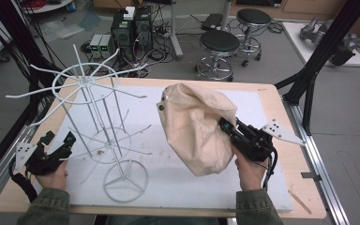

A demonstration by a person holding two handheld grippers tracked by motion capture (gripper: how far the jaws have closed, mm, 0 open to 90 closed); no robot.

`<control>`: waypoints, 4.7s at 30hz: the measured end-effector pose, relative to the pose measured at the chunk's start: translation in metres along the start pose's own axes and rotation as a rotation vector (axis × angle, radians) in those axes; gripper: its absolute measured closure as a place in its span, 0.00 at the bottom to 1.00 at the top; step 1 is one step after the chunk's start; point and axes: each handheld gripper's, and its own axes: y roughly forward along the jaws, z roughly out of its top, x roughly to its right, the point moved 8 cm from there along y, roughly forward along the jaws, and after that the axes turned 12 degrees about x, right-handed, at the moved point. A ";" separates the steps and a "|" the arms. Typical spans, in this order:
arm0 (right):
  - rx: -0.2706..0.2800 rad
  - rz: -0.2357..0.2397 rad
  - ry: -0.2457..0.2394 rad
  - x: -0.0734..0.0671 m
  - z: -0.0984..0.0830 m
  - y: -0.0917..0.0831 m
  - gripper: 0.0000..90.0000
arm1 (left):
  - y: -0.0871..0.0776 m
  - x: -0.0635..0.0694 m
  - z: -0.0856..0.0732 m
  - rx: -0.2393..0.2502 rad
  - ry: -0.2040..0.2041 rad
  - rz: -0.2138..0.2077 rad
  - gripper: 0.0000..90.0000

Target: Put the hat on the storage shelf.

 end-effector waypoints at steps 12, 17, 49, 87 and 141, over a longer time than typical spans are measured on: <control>0.080 0.064 -0.030 -0.020 0.029 0.012 0.82 | -0.001 -0.001 0.000 0.002 0.000 0.008 0.25; 0.098 0.070 -0.031 -0.022 0.033 0.014 0.82 | -0.001 -0.001 0.000 -0.003 0.000 0.007 0.25; 0.261 0.146 0.010 -0.042 0.081 0.038 0.81 | 0.000 0.002 -0.001 -0.006 -0.004 -0.008 0.25; 0.135 0.254 0.067 -0.065 0.051 0.091 0.80 | 0.001 0.003 -0.003 -0.015 -0.008 -0.018 0.25; -0.024 0.189 -0.134 -0.050 -0.014 0.055 0.12 | 0.000 0.004 -0.003 -0.015 -0.010 -0.017 0.25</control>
